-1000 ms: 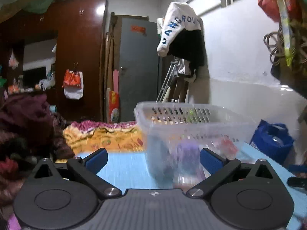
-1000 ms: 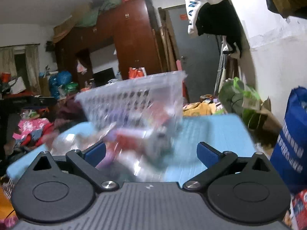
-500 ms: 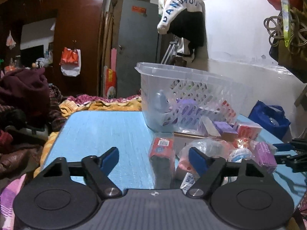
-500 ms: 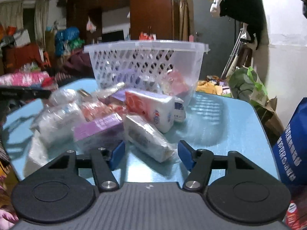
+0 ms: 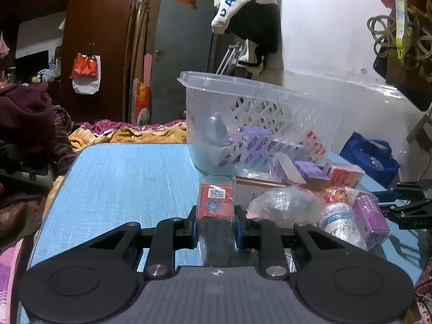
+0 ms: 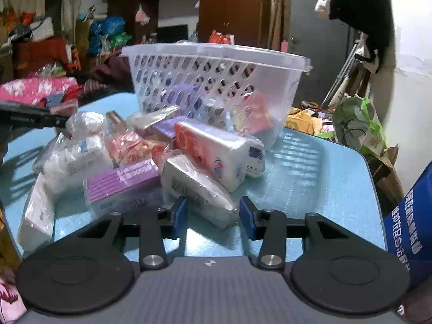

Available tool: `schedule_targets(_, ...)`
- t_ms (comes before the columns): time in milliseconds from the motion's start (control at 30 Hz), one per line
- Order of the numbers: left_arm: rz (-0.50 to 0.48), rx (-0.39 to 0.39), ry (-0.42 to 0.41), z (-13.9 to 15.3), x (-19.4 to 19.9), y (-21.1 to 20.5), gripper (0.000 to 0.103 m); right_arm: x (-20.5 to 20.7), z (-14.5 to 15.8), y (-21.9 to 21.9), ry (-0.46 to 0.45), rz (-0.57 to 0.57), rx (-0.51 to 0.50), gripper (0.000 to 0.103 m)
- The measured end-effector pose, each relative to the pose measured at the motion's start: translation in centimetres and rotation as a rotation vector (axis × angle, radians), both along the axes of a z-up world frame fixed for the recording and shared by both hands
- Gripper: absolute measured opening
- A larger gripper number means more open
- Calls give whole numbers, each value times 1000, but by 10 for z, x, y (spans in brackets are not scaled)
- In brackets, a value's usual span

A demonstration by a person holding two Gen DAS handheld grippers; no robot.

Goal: Organize objects
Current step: 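Grasp the small red barcode box with the left tool while the right tool grasps a clear bag, then carry both items over the white basket and release them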

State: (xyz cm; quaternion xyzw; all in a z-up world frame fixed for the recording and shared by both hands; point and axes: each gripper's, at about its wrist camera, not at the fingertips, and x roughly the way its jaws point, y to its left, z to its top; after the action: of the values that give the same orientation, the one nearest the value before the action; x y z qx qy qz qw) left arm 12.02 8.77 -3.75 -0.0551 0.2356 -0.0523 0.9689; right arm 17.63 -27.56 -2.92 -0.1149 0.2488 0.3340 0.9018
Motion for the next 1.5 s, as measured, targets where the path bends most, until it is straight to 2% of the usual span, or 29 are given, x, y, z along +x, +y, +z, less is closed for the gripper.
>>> schedule_targets(133,7,-31,-14,0,-3,6,28,1,2,-19,4,-20,127,44)
schedule_targets(400,3,-27,-70,2,-10,5,28,-9,4,-43,-84,-39,312,43)
schedule_targets(633,39,-18,-139,5,-20,5,28,-12,6,-42,-118,-65,329,43)
schedule_targets(833,53,-10,-199,10,-29,3,28,-18,5,-53,-163,-129,398,40)
schedule_targets(933,61,4,-228,23,-32,1,28,-21,12,-55,-199,-164,407,39)
schedule_targets(1033,81,3,-260,47,-29,-1,28,-18,29,-56,-225,-164,429,39)
schedule_targets(1100,96,-1,-277,66,-23,-2,28,-12,45,-54,-245,-164,444,39)
schedule_targets(1233,59,13,-313,102,2,-13,29,15,84,-38,-269,-153,428,39)
schedule_targets(1367,21,34,-294,129,49,-32,29,52,105,-9,-272,-166,361,39)
schedule_targets(1500,6,65,-214,129,101,-50,29,80,105,19,-237,-171,289,38)
